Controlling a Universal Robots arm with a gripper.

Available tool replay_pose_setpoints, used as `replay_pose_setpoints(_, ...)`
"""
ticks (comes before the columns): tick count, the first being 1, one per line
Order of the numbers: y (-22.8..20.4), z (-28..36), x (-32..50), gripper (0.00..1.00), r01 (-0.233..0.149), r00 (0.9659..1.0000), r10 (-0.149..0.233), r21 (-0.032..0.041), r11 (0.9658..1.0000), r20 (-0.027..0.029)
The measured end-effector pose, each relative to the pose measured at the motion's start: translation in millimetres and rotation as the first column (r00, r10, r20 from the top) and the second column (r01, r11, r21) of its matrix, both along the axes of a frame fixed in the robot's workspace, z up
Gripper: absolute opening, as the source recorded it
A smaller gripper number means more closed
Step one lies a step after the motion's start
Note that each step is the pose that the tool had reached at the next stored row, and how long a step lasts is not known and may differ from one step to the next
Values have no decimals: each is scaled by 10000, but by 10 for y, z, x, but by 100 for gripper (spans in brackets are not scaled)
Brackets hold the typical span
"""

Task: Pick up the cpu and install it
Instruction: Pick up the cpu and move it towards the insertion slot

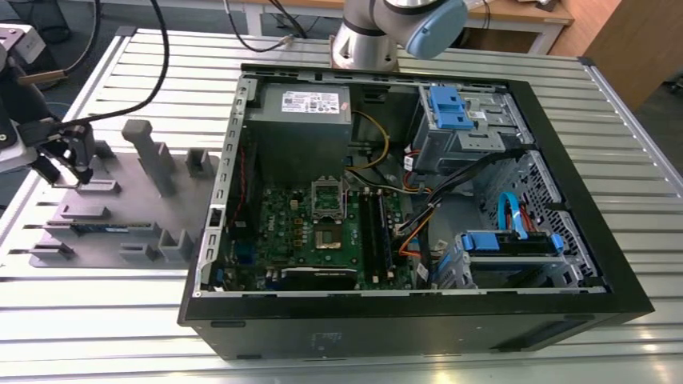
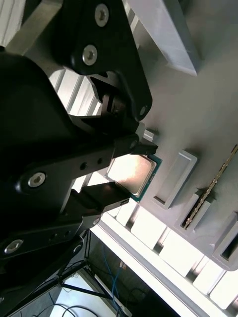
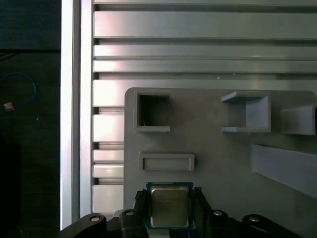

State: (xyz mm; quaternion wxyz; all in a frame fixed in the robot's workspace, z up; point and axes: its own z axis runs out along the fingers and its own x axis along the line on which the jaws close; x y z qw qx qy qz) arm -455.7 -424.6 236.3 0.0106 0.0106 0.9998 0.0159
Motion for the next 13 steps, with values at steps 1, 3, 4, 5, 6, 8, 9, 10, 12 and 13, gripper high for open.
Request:
replay_pose_setpoints(1, 0, 26, 0, 47, 0, 10000, 0, 0, 10000, 1)
replay_pose_setpoints(3, 0, 89, 0, 47, 0, 10000, 0, 0, 10000, -1)
replay_pose_setpoints(4, 0, 144, 0, 47, 0, 10000, 0, -1, 10000, 0)
replay_pose_setpoints(5, 0, 164, 0, 47, 0, 10000, 0, 0, 10000, 1)
replay_pose_setpoints(6, 0, 183, 0, 47, 0, 10000, 0, 0, 10000, 1)
replay_pose_setpoints(8, 0, 226, 0, 47, 0, 10000, 0, -1, 10000, 0)
replay_pose_setpoints(9, 0, 246, 0, 47, 0, 10000, 0, -1, 10000, 0)
replay_pose_setpoints(10, 0, 269, 0, 47, 0, 10000, 0, -1, 10000, 0)
replay_pose_setpoints(12, 0, 309, 0, 47, 0, 10000, 0, -1, 10000, 0)
replay_pose_setpoints(13, 0, 326, 0, 47, 0, 10000, 0, -2, 10000, 0)
